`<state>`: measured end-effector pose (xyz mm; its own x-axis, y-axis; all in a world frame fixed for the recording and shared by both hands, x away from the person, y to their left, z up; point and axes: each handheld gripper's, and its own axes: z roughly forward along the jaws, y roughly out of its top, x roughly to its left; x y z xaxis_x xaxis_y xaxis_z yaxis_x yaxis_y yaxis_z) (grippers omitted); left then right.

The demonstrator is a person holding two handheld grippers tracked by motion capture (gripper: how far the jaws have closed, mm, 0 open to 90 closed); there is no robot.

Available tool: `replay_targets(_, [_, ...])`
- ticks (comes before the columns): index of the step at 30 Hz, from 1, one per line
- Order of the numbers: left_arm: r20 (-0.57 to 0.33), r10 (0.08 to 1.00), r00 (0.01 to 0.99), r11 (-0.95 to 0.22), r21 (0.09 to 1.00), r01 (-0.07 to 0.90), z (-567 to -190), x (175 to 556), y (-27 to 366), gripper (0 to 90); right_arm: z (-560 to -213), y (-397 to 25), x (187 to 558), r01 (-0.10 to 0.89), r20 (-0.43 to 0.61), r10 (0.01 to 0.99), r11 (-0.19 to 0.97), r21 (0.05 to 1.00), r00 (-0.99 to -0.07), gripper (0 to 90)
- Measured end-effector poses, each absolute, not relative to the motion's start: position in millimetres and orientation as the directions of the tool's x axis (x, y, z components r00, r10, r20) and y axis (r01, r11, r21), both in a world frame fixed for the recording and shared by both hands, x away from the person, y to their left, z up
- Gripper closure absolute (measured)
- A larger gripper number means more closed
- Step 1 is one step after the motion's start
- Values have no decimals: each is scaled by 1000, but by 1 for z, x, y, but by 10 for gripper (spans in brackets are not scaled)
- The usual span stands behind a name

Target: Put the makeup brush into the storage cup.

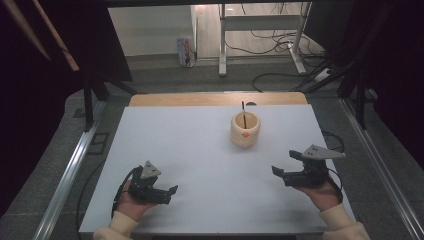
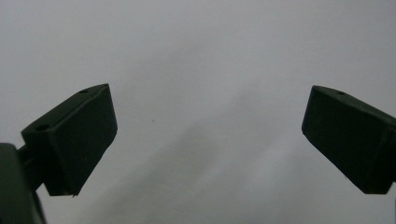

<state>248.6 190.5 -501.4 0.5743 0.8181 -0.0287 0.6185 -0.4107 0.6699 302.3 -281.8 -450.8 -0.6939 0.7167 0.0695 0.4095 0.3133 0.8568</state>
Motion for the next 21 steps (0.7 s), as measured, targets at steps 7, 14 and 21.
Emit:
replay_targets(7, [-22, 819, 573, -411, 674, 614, -500, 248, 190, 43, -463, -284, 286, 430, 39, 715, 374, 822, -698, 105])
replay_targets(14, [-22, 818, 575, -412, 675, 613, -501, 248, 190, 44, -463, -288, 286, 430, 38, 721, 369, 824, -692, 105])
replay_targets(21, [-21, 820, 573, -411, 674, 614, -501, 247, 189, 44, -463, -287, 288, 420, 26, 711, 385, 822, -703, 105])
